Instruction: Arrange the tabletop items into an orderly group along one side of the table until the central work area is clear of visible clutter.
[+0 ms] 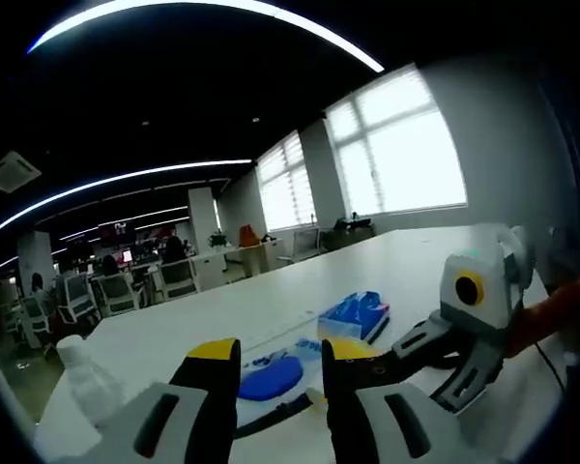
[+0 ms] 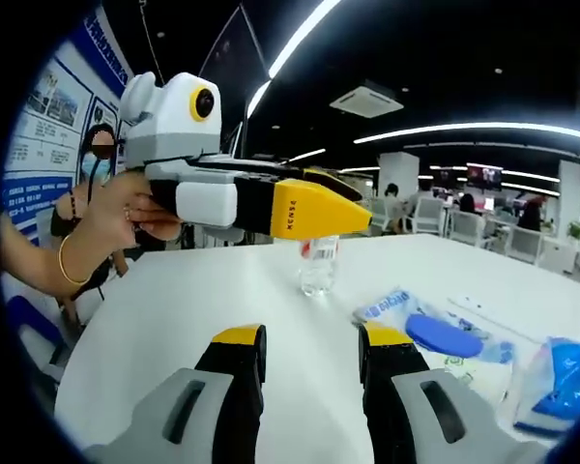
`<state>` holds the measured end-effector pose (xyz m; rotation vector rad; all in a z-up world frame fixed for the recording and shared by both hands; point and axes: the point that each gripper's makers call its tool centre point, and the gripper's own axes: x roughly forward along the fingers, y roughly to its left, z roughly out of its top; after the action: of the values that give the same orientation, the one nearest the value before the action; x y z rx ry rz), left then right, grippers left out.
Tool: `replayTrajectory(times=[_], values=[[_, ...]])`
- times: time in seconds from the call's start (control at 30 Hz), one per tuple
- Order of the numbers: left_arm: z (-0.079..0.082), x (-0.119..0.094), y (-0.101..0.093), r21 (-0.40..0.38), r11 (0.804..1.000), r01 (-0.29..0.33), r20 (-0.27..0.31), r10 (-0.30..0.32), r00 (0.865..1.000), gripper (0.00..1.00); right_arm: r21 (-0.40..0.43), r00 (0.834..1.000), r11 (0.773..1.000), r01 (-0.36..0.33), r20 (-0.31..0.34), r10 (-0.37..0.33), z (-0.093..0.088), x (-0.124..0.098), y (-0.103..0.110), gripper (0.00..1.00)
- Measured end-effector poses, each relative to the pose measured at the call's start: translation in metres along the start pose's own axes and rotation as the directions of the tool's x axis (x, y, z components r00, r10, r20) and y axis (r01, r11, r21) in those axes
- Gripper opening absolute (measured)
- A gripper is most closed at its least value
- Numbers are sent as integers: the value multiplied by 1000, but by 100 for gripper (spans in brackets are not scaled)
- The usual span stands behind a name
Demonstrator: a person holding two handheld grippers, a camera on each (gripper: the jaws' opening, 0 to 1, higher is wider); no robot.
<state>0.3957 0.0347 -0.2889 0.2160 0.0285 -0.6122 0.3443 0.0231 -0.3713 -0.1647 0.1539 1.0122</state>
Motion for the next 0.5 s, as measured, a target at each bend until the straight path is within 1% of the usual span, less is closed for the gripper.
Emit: replayTrajectory(times=[0.23, 0.4, 0.43, 0.5], values=[[-3, 6, -12, 0, 1000, 20, -6, -20, 1000, 33, 19, 1000, 1000, 14, 8, -14, -8, -15, -2, 36], [-6, 10, -19, 15, 999, 36, -17, -36, 999, 33, 28, 1000, 999, 28, -5, -28, -16, -25, -5, 37], [-7, 11, -21, 19, 999, 38, -20, -38, 999, 33, 42, 1000, 999, 31, -7, -30, -16, -30, -6, 37], [-10, 14, -24, 40, 998, 46, -33, -45, 998, 33, 60, 999, 998, 34, 12, -35, -13, -36, -8, 37]])
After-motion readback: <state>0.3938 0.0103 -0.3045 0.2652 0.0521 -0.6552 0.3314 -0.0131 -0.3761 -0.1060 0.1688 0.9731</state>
